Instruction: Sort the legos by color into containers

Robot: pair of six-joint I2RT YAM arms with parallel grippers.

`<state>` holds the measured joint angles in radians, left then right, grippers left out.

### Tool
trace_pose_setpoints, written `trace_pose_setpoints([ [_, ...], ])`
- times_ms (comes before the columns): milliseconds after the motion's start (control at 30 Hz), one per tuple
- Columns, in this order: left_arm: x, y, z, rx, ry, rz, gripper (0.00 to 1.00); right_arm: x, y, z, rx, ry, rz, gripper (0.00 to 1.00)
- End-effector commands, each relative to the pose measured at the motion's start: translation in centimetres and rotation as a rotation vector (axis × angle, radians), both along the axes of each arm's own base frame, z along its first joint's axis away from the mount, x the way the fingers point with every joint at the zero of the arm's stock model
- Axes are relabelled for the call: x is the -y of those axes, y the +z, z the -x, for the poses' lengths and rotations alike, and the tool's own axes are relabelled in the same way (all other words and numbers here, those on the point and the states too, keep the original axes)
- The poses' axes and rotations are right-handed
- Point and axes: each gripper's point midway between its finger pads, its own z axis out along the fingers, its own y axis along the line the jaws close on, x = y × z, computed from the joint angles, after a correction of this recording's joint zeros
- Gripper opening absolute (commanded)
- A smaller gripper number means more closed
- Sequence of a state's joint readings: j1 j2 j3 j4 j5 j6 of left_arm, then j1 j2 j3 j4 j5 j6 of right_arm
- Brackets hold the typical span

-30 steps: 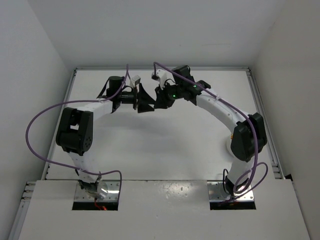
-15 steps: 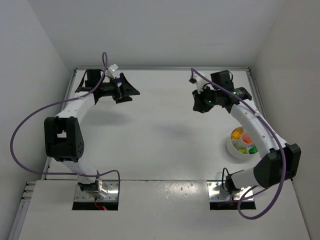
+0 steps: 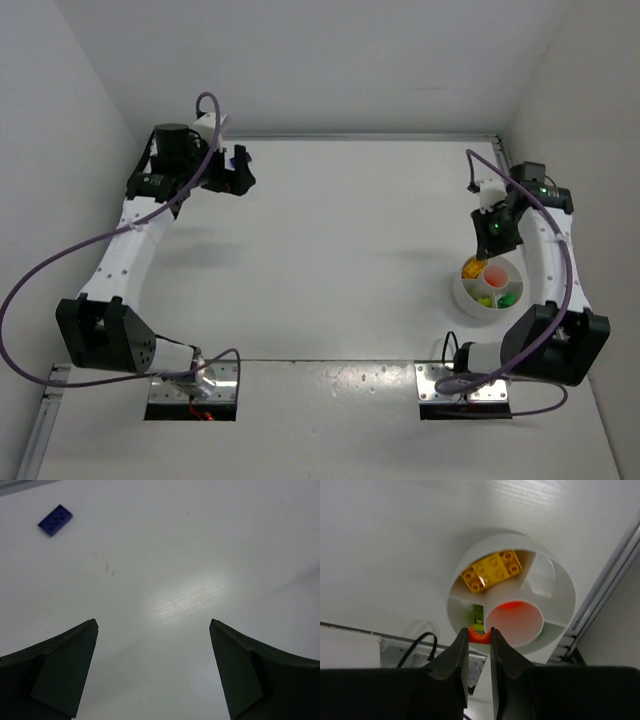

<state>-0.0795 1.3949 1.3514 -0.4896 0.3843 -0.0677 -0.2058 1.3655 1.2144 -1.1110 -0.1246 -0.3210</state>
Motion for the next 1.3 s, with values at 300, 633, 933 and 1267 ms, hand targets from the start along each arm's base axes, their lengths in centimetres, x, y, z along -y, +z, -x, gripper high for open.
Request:
trace_pose_setpoints([
  [300,-3.5,-1.1,1.2,0.009,0.053,-0.160,1.00,3.4,0.6,5.3,-0.148,-0.082,0.033,0.00],
  [633,-3.9,-2.2,0.9,-0.045,0.124,-0.106,1.00,5.2,-1.1,4.4,-0.154,-0.118,0.077,0.06],
  [933,-3.4,-2.7,0.6,-0.063,0.115,-0.081,1.00,5.6,-1.7,3.4,-0.151,-0.138,0.074,0.31],
  [1267,-4.0,-4.0,-2.2,-0.069,0.097,-0.133,1.00,5.4,-0.6,2.4,-0.100,-0.153,0.060,0.41],
])
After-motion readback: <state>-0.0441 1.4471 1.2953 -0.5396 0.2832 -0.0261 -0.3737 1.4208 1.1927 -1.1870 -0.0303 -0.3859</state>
